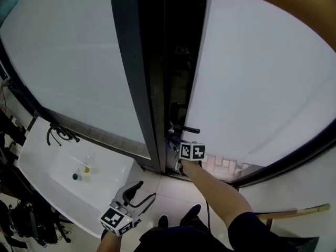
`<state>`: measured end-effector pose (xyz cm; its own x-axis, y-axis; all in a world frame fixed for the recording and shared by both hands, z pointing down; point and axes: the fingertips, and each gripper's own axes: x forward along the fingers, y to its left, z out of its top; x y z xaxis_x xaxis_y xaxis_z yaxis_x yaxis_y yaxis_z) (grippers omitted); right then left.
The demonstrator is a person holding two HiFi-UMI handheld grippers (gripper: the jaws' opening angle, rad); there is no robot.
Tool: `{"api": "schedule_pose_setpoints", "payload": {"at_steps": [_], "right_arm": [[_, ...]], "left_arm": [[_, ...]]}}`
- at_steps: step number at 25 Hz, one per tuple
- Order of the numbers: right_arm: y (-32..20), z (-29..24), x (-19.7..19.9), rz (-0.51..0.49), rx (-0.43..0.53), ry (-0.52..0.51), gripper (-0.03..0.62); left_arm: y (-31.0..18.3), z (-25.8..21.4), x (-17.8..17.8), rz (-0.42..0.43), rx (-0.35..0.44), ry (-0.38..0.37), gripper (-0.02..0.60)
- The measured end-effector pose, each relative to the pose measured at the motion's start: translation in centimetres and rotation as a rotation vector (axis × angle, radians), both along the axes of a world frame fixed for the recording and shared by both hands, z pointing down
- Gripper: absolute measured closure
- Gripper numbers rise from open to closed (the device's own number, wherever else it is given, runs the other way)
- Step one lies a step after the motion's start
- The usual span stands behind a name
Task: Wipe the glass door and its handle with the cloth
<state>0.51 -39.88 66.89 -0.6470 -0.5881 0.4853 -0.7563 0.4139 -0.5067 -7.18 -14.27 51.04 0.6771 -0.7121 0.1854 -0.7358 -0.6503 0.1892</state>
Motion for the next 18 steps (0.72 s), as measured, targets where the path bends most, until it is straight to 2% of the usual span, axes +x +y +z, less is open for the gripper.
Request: {"api": "schedule_pose_setpoints", "payload": {"at_steps": [9,18], "right_arm": [[0.1,-5.2,0.2,0.030,0.130,-0.096,0.441],[-1.4,-4.1,-0.3,0.002,0.146,0.000,0.441]], "left_arm": [[-0.4,-0.3,-0.4,-0.016,0.014,0.014,0.341],[-1.6,-0.2,0.6,0.003,0.011,0.026,0.341]]}}
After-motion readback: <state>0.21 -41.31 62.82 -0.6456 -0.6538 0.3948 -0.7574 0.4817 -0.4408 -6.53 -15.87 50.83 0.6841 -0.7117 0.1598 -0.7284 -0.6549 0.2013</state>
